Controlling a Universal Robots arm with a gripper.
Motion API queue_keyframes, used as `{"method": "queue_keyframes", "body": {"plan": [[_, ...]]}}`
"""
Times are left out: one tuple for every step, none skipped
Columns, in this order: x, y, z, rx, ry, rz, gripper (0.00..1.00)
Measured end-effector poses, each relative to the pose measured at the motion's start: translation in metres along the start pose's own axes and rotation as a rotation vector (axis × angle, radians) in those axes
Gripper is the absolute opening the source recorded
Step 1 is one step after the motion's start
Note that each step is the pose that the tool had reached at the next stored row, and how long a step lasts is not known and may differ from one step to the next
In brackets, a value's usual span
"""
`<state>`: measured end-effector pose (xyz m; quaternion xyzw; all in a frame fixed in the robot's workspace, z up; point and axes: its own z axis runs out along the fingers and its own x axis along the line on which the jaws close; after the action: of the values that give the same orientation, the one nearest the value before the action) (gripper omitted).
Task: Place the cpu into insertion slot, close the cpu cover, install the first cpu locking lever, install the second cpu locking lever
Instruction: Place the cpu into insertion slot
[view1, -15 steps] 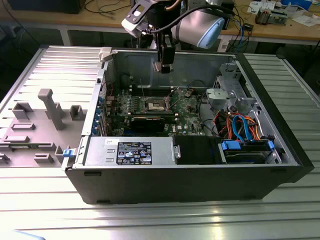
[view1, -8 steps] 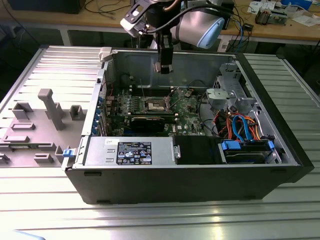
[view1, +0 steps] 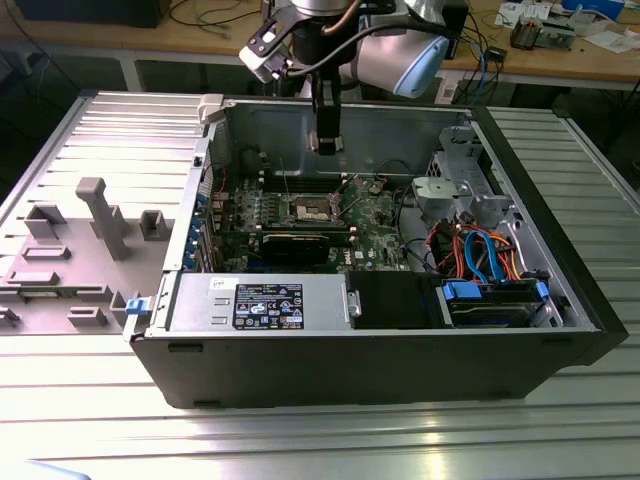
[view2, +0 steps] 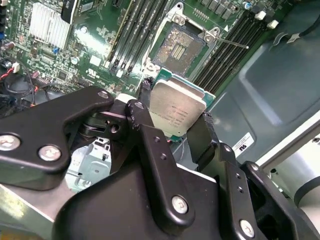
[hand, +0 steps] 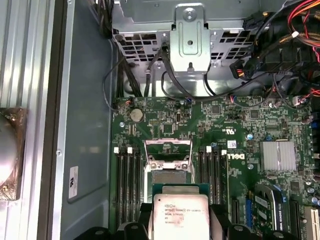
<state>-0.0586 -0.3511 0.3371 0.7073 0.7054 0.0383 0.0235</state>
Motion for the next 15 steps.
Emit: {"method": "queue_keyframes", "body": {"plan": [[0.0000,-0.0010,0.0038,-0.0002,0.0000,0.000,0.54],[-0.0001,-0.0016,0.0054,-0.0007,0.0000,0.000,0.54],[-0.0001,-0.0021,0.0063,-0.0013,0.0000,0.000,0.54],[-0.0001,-0.0030,0.0073,-0.0024,0.0000,0.000,0.54],[-0.0001,-0.0035,0.0080,-0.0026,0.0000,0.000,0.54],[-0.0002,-0.0037,0.0084,-0.0026,-0.0002,0.000,0.54],[-0.0002,-0.0038,0.0086,-0.0025,-0.0002,0.000,0.54],[-0.0001,-0.0039,0.0088,-0.0037,0.0000,0.000,0.54],[-0.0001,-0.0039,0.0088,-0.0039,0.0000,0.000,0.54],[-0.0001,-0.0039,0.0088,-0.0039,-0.0001,0.000,0.54],[-0.0001,-0.0039,0.0088,-0.0039,0.0000,0.000,0.54],[-0.0002,-0.0039,0.0088,-0.0039,-0.0001,0.000,0.54],[-0.0002,-0.0039,0.0088,-0.0039,-0.0001,0.000,0.54],[-0.0002,-0.0039,0.0088,-0.0038,-0.0001,0.000,0.54],[-0.0002,-0.0039,0.0088,-0.0038,-0.0002,0.000,0.54]]}}
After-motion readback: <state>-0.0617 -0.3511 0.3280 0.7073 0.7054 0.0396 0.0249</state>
